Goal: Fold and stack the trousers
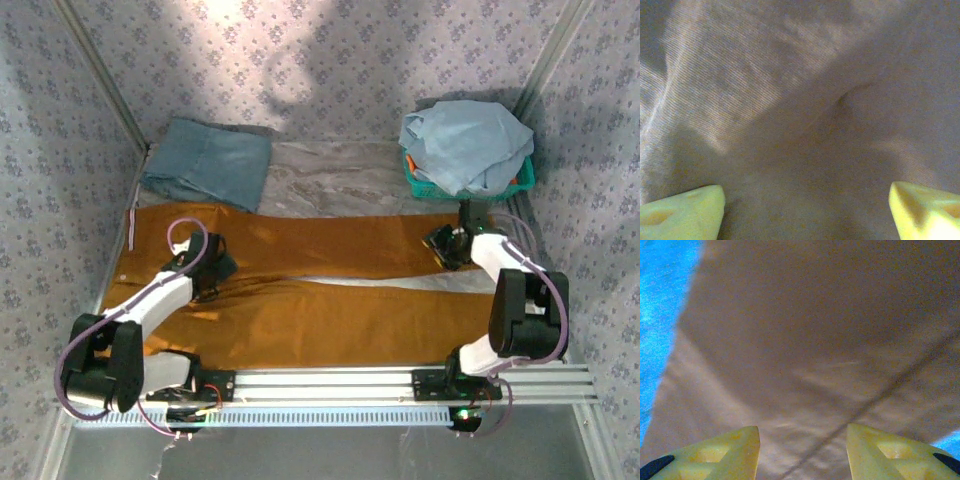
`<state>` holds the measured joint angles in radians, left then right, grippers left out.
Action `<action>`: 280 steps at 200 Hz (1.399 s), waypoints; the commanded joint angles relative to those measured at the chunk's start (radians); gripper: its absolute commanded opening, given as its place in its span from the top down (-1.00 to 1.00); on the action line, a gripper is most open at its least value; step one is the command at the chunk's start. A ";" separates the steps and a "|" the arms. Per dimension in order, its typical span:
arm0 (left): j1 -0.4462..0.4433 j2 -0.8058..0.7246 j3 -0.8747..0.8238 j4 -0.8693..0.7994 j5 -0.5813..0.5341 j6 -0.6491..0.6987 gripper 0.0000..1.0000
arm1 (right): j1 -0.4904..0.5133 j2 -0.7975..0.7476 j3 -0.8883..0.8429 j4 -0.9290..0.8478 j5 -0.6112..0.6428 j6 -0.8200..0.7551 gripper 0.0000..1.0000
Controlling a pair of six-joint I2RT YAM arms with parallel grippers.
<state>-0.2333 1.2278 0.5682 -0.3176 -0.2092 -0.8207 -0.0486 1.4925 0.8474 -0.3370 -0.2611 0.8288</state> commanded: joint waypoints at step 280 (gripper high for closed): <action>-0.054 0.221 0.346 0.102 0.226 0.149 -0.98 | 0.227 0.194 0.398 -0.222 0.202 -0.150 0.98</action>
<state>-0.2943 1.6135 0.9604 -0.1375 0.1177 -0.6628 0.1139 1.8168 1.2469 -0.4923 -0.0769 0.7116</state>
